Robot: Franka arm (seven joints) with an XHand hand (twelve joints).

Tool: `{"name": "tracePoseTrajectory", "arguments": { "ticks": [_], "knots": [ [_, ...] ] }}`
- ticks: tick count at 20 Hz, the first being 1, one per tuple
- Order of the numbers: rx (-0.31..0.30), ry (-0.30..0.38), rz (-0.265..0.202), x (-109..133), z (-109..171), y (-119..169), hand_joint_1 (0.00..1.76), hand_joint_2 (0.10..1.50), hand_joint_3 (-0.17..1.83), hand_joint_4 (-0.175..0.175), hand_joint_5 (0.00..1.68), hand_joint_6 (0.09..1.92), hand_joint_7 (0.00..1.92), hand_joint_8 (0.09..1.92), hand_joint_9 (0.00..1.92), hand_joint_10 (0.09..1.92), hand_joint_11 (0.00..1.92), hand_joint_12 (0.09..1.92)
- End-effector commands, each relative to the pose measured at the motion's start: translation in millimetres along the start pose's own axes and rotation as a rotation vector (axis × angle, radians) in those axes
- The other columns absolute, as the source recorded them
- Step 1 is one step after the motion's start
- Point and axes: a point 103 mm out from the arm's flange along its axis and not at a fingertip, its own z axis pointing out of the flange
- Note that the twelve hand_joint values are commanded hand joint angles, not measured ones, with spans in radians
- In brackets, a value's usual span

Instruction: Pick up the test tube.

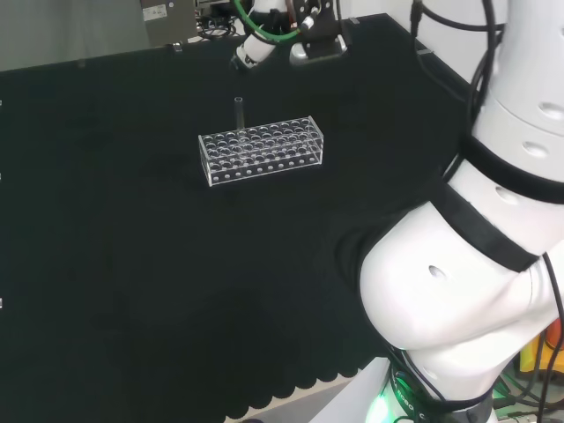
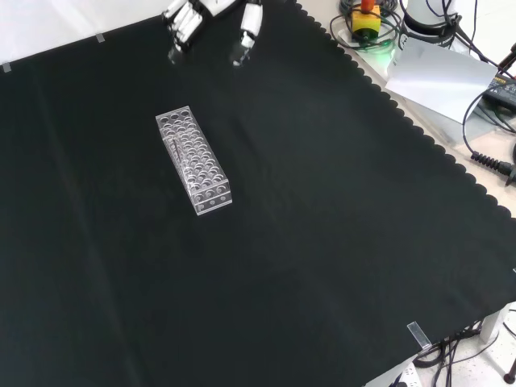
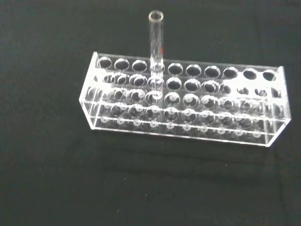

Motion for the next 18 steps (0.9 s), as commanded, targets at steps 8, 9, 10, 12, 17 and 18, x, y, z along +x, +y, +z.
{"name": "tracePoseTrajectory", "arguments": {
  "ticks": [8, 9, 10, 12, 17, 18],
  "knots": [
    [0.077, -0.045, -0.028, 14.3, 43.1, 76.5, 0.52, 0.98, 0.26, -0.117, 0.34, 0.09, 0.43, 0.87, 0.37, 0.90, 0.05, 1.60],
    [0.084, -0.053, -0.027, 14.5, 46.2, 81.0, 0.53, 0.98, 0.26, -0.116, 0.35, 0.09, 0.43, 0.87, 0.37, 0.90, 0.05, 1.60],
    [0.089, -0.058, -0.026, 14.8, 48.6, 84.7, 0.53, 0.98, 0.27, -0.116, 0.35, 0.09, 0.44, 0.87, 0.38, 0.90, 0.06, 1.60],
    [0.103, -0.068, -0.021, 13.7, 54.4, 92.9, 0.53, 0.98, 0.27, -0.116, 0.35, 0.09, 0.45, 0.87, 0.39, 0.89, 0.06, 1.59],
    [0.136, -0.109, -0.011, 8.3, 66.6, 111.5, 0.55, 0.97, 0.27, -0.116, 0.36, 0.09, 0.48, 0.86, 0.41, 0.88, 0.07, 1.58],
    [0.139, -0.122, -0.009, 7.4, 67.8, 114.4, 0.55, 0.97, 0.28, -0.116, 0.36, 0.09, 0.50, 0.87, 0.42, 0.88, 0.07, 1.58]
  ]
}}
